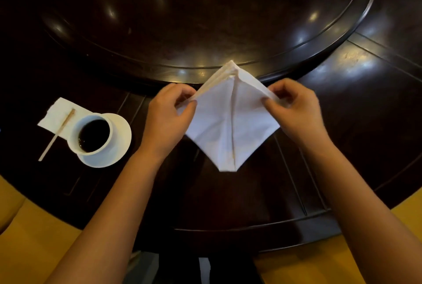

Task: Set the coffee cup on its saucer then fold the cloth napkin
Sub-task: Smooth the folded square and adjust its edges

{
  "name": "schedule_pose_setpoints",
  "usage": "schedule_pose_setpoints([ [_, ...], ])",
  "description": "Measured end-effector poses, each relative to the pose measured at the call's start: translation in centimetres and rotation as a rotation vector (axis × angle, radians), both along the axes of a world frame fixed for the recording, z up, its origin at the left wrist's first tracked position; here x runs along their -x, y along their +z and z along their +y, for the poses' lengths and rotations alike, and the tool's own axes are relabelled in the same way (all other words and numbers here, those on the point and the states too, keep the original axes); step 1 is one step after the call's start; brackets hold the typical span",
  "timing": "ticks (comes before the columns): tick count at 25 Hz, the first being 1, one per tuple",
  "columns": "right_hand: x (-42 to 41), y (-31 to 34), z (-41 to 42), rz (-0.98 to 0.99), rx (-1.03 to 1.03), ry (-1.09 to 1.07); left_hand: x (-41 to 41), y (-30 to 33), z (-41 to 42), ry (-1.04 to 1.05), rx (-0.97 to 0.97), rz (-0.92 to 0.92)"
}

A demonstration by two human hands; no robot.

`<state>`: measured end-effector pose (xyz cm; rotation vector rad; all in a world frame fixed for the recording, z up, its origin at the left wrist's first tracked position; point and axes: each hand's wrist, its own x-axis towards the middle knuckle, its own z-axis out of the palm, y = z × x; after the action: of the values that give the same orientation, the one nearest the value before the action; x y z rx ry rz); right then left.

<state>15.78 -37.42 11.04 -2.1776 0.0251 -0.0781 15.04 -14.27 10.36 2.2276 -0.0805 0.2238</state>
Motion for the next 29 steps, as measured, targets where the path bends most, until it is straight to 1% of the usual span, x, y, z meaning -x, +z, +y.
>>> schedule_pose_setpoints([
  [2, 1.0, 3.3, -0.5, -0.199, 0.011, 0.025, 0.5, 2.9, 0.4, -0.043, -0.073, -0.254],
  [3, 1.9, 4.6, -0.9, -0.276, 0.038, 0.051, 1.0, 3.9, 0.7, -0.074, -0.105, -0.335],
  [4, 3.0, 5.3, -1.2, -0.325, 0.066, 0.091, 1.8, 4.4, 0.9, -0.111, -0.131, -0.375],
  [5, 4.3, 5.5, -1.6, -0.347, 0.097, 0.146, 2.9, 4.4, 1.2, -0.155, -0.152, -0.377],
  [6, 5.6, 5.1, -2.1, -0.332, 0.133, 0.227, 4.2, 3.7, 1.5, -0.206, -0.172, -0.340],
  [7, 6.9, 4.2, -2.7, -0.264, 0.177, 0.324, 5.8, 2.6, 1.8, -0.266, -0.196, -0.270],
  [9, 9.5, 1.6, -3.7, 0.020, 0.254, 0.489, 8.8, -0.1, 2.2, -0.395, -0.278, -0.068],
  [10, 10.6, 0.0, -3.8, 0.152, 0.269, 0.522, 9.9, -1.5, 2.2, -0.445, -0.325, 0.011],
  [11, 11.4, -1.6, -3.7, 0.211, 0.281, 0.502, 10.7, -2.9, 2.1, -0.465, -0.367, 0.043],
  [13, 12.0, -4.6, -2.0, 0.193, 0.327, 0.379, 10.9, -5.3, 0.7, -0.425, -0.444, 0.055],
  [15, 11.1, -7.1, 1.0, 0.132, 0.429, 0.275, 9.5, -7.0, -1.9, -0.348, -0.543, 0.078],
  [18, 8.4, -10.1, 4.9, 0.097, 0.571, 0.227, 6.2, -10.1, -4.7, -0.273, -0.815, 0.096],
  [20, 7.0, -11.7, 5.8, 0.131, 0.623, 0.214, 4.7, -12.1, -4.8, -0.262, -0.924, 0.143],
  [22, 6.5, -13.1, 5.3, 0.148, 0.670, 0.228, 4.3, -13.6, -4.2, -0.268, -0.951, 0.176],
  [25, 6.5, -14.5, 3.1, 0.117, 0.753, 0.262, 4.7, -14.3, -3.2, -0.260, -0.919, 0.188],
  [27, 6.4, -14.7, 1.9, 0.128, 0.768, 0.213, 5.0, -14.0, -2.8, -0.205, -0.865, 0.215],
  [29, 6.4, -14.7, 1.5, 0.164, 0.772, 0.110, 5.5, -13.8, -2.8, -0.161, -0.841, 0.247],
])
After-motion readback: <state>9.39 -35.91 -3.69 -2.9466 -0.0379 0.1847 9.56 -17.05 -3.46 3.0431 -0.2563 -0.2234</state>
